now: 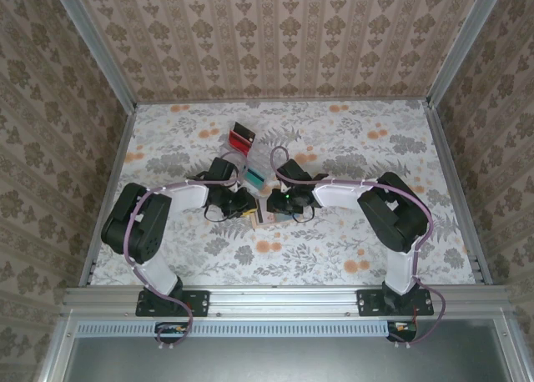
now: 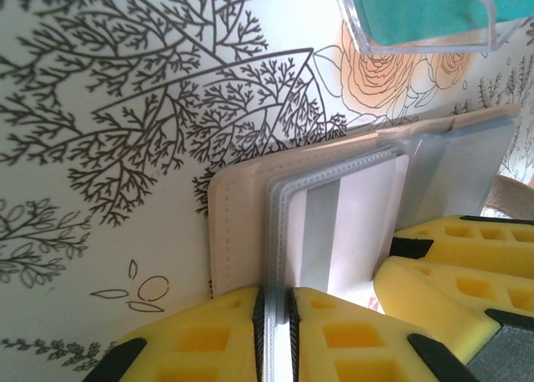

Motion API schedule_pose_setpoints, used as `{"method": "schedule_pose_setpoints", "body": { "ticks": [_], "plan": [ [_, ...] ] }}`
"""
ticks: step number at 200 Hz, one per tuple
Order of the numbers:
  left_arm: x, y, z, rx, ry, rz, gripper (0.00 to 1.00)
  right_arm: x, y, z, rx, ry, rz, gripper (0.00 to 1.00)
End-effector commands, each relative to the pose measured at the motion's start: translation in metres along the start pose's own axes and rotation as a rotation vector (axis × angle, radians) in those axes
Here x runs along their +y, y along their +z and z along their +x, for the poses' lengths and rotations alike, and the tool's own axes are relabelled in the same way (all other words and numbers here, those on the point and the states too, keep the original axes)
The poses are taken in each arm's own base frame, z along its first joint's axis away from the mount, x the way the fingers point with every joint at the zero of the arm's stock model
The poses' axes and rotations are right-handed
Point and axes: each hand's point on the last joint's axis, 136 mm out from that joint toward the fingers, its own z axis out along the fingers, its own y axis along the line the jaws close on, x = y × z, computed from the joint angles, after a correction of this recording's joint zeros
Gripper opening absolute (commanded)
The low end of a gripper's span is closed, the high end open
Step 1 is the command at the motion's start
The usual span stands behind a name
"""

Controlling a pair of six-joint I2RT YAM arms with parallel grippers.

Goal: Take the credit cards out of the card holder

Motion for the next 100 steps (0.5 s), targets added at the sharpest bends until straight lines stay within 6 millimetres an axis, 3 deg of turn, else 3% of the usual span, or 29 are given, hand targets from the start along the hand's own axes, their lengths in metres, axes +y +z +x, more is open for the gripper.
{"method": "schedule_pose_setpoints", "body": {
  "ticks": [1, 39, 100],
  "plan": [
    [0.010, 0.006, 0.002, 0.028, -0.003, -0.025, 0.16, -0.014, 0.010, 0.013, 0.060, -0.012, 0.062, 0.25],
    [0.016, 0.008, 0.005, 0.040, 0.001, -0.055, 0.14, -0.009, 0.009, 0.014, 0.062, -0.024, 0.044, 0.20],
    [0.032, 0.011, 0.011, 0.061, 0.003, -0.126, 0.09, 0.008, -0.006, 0.007, 0.021, -0.035, -0.067, 0.19]
  ]
}}
